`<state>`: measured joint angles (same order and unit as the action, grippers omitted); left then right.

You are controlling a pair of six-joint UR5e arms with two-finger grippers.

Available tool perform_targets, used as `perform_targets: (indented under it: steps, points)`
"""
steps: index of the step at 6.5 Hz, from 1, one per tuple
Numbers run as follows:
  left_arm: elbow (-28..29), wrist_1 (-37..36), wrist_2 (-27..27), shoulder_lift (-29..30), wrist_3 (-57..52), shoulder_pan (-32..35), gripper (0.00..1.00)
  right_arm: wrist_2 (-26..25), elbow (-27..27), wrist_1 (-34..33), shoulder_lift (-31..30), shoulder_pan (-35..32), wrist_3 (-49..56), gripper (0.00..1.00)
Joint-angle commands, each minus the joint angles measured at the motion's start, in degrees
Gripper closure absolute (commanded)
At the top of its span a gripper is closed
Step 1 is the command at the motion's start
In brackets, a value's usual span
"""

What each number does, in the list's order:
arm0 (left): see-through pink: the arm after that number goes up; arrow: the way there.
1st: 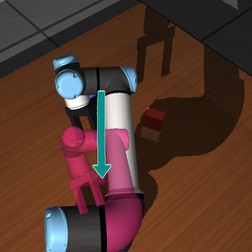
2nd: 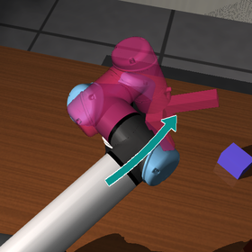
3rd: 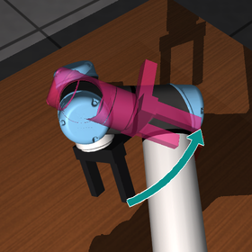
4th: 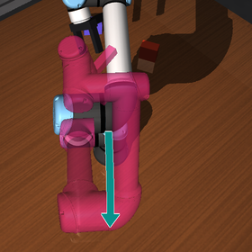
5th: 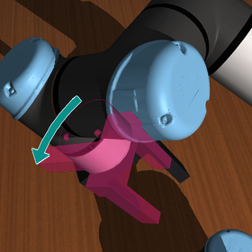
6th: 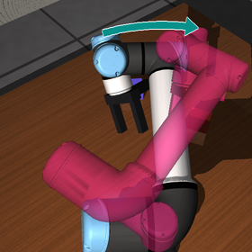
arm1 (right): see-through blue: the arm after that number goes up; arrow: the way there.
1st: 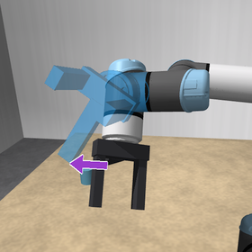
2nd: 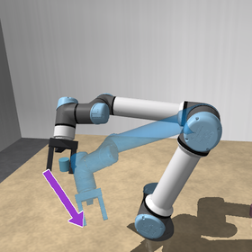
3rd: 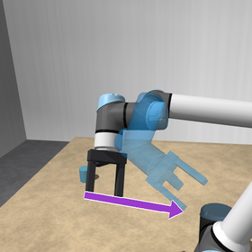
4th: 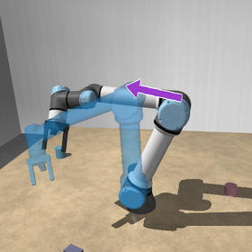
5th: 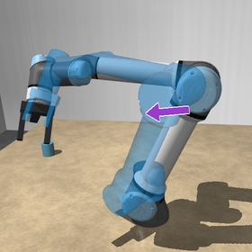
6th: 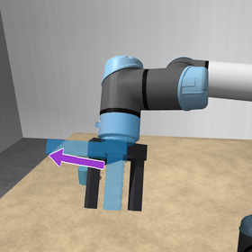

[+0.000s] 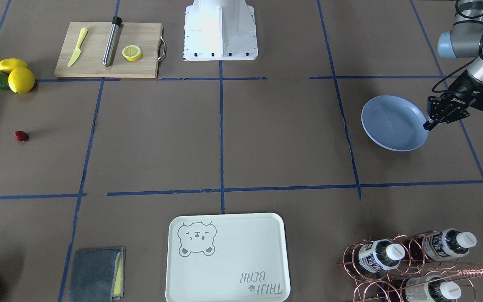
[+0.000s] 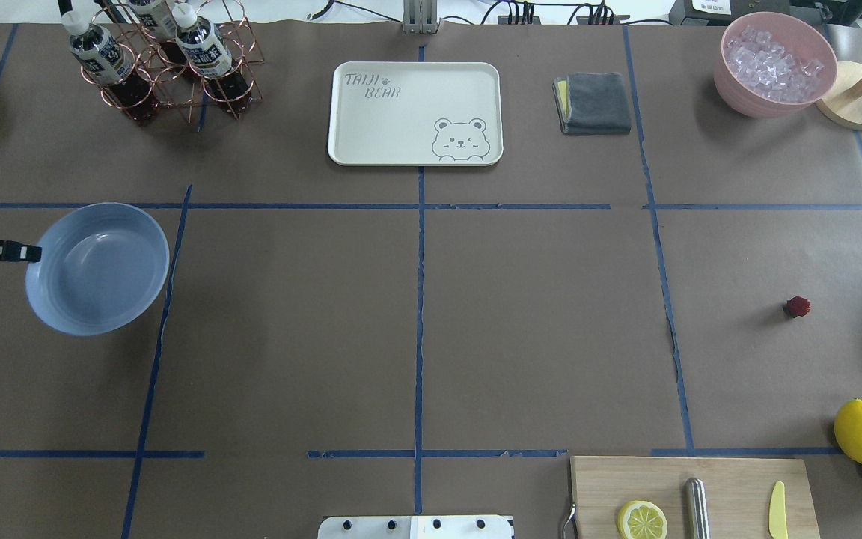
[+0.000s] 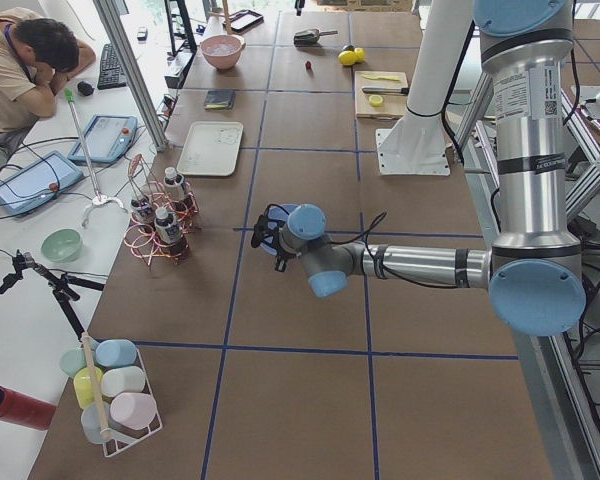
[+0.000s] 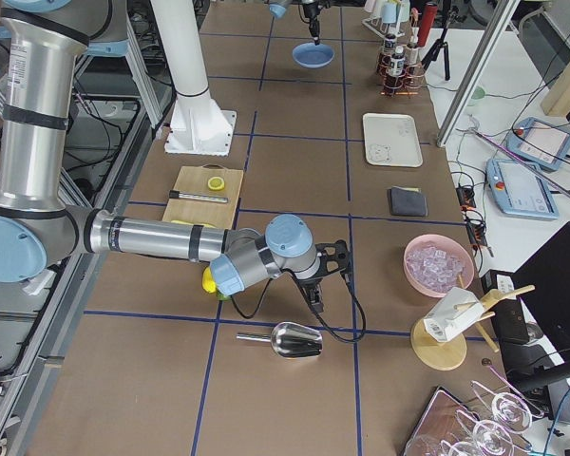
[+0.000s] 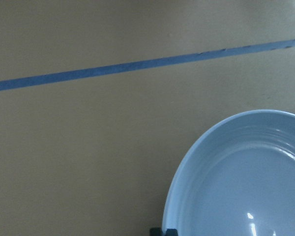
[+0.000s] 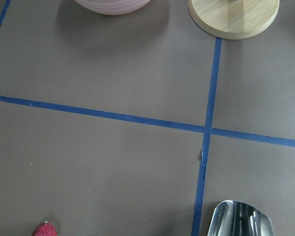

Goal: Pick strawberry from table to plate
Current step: 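Reach the left gripper to the light blue plate's rim and grip it, then slide the light blue plate with the left gripper toward the table center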

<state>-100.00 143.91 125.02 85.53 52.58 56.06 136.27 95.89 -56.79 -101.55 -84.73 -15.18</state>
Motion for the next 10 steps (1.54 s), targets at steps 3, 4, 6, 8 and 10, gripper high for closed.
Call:
perform_targets:
  steps: [3, 4, 6, 8, 10]
  points:
    - [-2.3, -28.1, -16.3, 28.8, 21.8, -21.6, 1.00, -0.1, -0.1, 0.0, -0.8, 0.0, 0.0, 0.00]
    - [1.3, -28.1, -19.1, 32.6, 24.2, -25.2, 1.00, -0.2, -0.2, -0.1, -0.8, 0.0, 0.1, 0.00]
    - [2.4, -27.9, -19.4, 32.6, 24.2, -26.6, 1.00, -0.1, -0.8, -0.1, -0.8, 0.0, 0.0, 0.00]
    - [4.5, -26.8, -21.4, 33.0, 24.2, -28.8, 1.00, -0.2, -0.9, -0.1, -0.8, 0.0, 0.0, 0.00]
    - [4.5, -26.6, -21.4, 33.8, 24.2, -29.5, 0.98, -0.2, -0.9, -0.1, -0.8, 0.0, 0.0, 0.00]
